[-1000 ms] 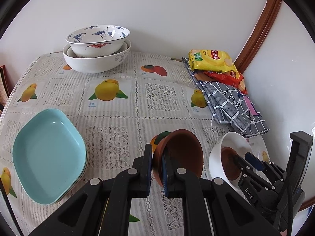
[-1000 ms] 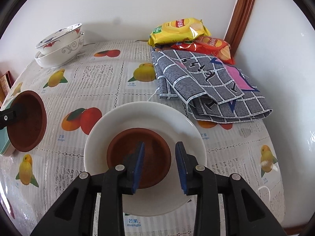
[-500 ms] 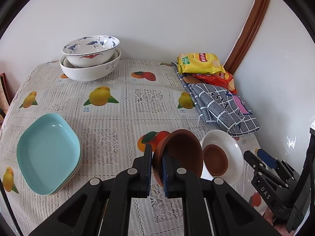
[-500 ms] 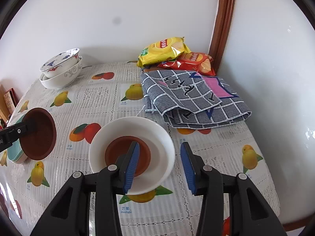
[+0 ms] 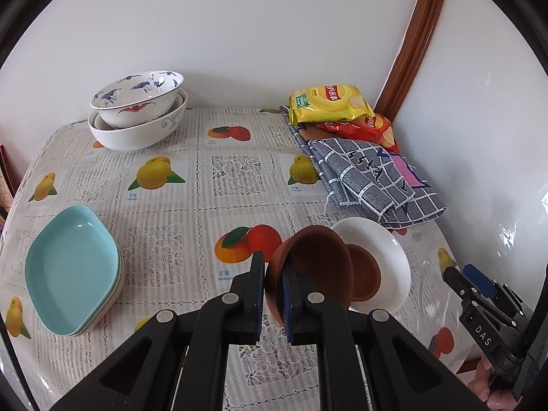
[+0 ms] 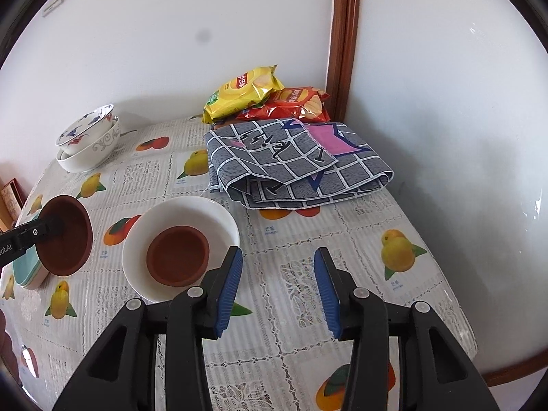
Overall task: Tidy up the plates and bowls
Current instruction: 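Carry the held terracotta bowl with the left tool over the white bowl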
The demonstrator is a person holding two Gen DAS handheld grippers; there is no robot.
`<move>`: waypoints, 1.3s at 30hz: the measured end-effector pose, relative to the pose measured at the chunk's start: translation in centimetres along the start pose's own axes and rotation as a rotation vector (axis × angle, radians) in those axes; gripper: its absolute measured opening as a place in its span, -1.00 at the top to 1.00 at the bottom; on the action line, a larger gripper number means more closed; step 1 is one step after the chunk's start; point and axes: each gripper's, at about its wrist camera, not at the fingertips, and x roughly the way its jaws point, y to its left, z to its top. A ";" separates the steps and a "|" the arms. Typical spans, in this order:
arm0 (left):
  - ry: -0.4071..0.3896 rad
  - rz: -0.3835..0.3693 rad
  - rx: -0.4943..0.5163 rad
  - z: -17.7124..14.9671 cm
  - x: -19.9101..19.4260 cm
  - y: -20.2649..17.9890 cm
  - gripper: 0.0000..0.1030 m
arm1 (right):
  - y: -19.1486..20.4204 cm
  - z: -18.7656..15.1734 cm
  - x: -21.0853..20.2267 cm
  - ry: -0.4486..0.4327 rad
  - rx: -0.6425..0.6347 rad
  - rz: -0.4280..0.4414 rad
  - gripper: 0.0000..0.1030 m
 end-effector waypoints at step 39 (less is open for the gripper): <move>0.119 -0.059 0.075 -0.1 8.1 -6.7 0.81 | -4.4 -2.5 3.9 0.126 0.082 0.002 0.16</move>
